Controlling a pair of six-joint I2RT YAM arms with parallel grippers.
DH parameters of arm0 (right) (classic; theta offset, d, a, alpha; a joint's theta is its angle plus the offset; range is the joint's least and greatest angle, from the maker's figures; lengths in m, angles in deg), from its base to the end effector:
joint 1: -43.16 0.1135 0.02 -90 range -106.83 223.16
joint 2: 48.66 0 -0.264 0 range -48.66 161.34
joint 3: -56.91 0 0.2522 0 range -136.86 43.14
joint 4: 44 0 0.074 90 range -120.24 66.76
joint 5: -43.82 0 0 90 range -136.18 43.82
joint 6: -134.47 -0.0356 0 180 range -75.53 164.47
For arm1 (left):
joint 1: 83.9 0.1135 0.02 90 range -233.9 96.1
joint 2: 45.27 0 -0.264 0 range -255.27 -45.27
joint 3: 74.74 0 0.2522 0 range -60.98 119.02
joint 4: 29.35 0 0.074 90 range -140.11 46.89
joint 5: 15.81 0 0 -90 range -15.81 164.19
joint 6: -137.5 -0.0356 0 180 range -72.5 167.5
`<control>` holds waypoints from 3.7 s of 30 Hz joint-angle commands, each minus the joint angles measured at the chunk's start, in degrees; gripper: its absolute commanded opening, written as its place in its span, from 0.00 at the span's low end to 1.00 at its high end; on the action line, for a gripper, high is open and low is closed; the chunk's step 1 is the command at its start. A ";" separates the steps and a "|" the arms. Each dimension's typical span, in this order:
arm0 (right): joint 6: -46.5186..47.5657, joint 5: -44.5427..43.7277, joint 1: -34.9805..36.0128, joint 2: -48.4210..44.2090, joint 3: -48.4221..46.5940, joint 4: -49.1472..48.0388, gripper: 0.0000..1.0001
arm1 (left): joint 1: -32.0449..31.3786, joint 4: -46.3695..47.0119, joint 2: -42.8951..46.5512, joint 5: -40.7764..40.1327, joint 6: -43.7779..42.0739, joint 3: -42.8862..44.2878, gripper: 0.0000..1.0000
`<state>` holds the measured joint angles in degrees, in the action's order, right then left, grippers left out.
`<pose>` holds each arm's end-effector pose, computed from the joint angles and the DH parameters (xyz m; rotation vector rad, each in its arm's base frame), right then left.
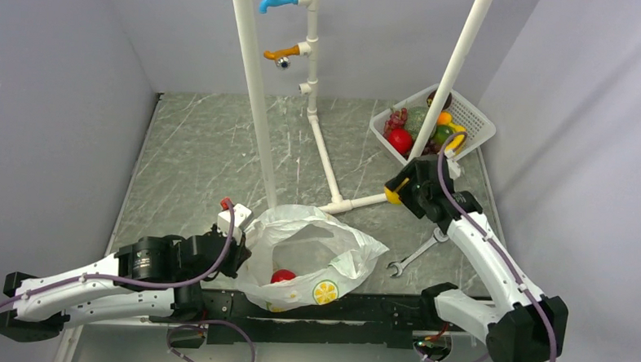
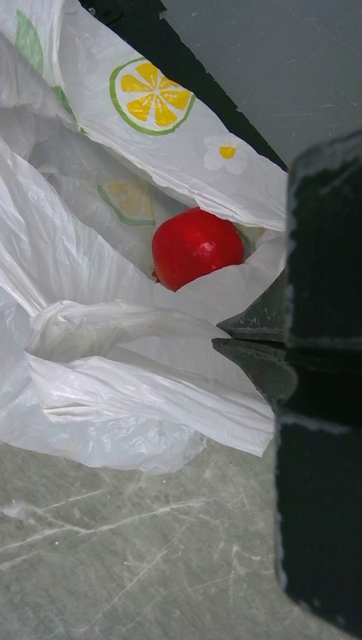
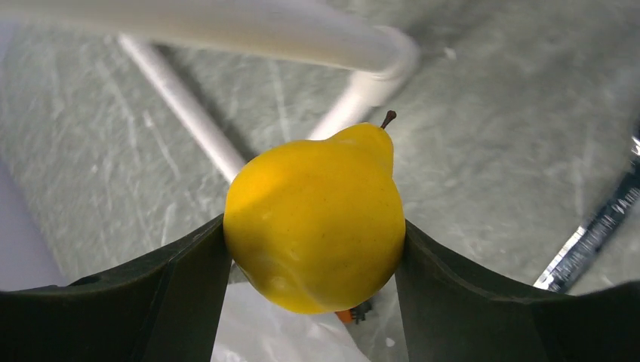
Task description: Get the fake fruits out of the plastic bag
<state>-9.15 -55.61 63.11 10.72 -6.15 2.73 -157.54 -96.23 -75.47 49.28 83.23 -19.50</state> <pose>0.2059 0.0685 0.2824 0.7622 2.2278 0.4565 0.0424 -0.0913 0.2821 0.5242 2.2146 -0.5367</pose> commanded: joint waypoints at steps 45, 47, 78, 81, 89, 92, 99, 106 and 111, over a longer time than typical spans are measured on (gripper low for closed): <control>3.81 -3.48 -28.25 32.06 -20.71 -38.71 0.00 | -2.38 0.40 3.86 -1.57 1.11 0.30 0.00; 4.53 -4.30 -28.27 36.81 -23.28 -39.43 0.00 | -2.46 0.39 3.37 -1.65 1.11 0.34 0.00; 20.80 -2.53 -28.60 69.13 -54.91 -28.00 0.62 | -2.73 0.04 -0.39 -1.57 0.84 0.71 0.00; 20.40 -1.83 -28.59 68.27 -54.01 -28.95 0.79 | -2.73 -0.12 -0.85 -1.64 0.88 0.87 0.00; 18.34 -0.45 -28.64 65.81 -54.00 -25.33 0.99 | -2.73 -0.06 0.51 -2.03 1.10 0.73 0.00; 16.14 -2.60 -28.67 62.88 -53.85 -21.89 0.99 | -2.73 -0.05 1.10 -2.07 1.18 0.69 0.00; 11.67 -3.34 -28.66 55.06 -49.86 -18.12 0.99 | -2.79 0.05 1.22 -1.84 1.09 0.68 0.00; 1.62 -5.74 -28.68 41.60 -33.67 -17.44 0.95 | -3.06 -0.19 1.83 -2.23 1.46 0.71 0.00; -2.21 -7.47 -28.68 30.16 -19.53 -17.27 0.87 | -3.25 0.08 3.21 -2.16 1.38 0.53 0.00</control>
<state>-6.16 -60.22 34.61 48.33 -33.82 -15.32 -160.25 -96.58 -73.46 48.28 84.15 -19.50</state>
